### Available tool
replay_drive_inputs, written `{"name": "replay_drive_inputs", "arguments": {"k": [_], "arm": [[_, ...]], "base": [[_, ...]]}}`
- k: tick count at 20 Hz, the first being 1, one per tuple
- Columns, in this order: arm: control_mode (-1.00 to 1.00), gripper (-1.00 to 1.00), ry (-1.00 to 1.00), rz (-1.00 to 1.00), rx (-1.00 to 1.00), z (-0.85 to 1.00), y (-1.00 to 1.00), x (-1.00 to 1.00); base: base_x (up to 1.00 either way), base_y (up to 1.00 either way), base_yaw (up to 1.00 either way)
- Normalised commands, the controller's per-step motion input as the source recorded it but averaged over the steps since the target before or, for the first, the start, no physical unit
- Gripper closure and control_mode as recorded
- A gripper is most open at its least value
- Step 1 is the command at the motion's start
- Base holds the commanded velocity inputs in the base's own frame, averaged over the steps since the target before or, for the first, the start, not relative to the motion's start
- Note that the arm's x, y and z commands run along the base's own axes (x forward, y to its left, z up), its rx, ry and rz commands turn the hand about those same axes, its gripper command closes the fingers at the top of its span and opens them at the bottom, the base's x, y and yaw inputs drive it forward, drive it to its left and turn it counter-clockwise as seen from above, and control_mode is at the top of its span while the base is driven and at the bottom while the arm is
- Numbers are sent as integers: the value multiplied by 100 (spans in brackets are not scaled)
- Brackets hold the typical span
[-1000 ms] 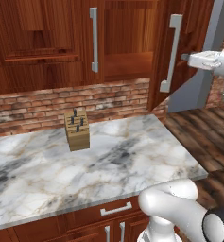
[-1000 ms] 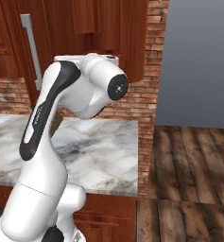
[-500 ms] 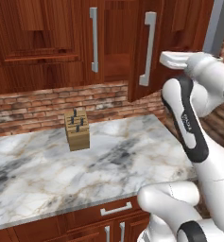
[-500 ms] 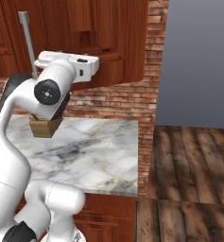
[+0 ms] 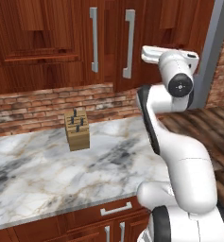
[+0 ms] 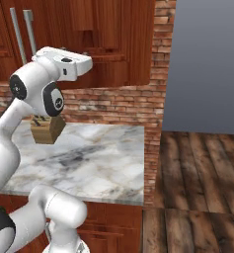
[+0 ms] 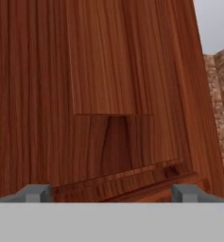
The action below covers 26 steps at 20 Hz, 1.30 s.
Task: Open the cabinet. Pick the dish brush and place it next to the sink. Then close the cabinet.
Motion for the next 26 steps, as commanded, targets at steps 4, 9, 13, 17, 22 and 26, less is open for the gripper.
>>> {"name": "replay_drive_inputs", "arguments": {"k": [4, 9, 13, 17, 22, 26], "arm": [[-100, -100, 0, -12, 0, 0, 0, 52], [-100, -100, 2, 0, 0, 0, 0, 39], [-100, -100, 4, 0, 0, 0, 0, 34], [-100, -100, 7, 0, 0, 0, 0, 41], [-100, -100, 10, 0, 0, 1, 0, 38], [-100, -100, 9, 0, 0, 0, 0, 35]], "base": [[0, 0, 0], [0, 0, 0], [0, 0, 0], [0, 0, 0], [0, 0, 0], [0, 0, 0]]}}
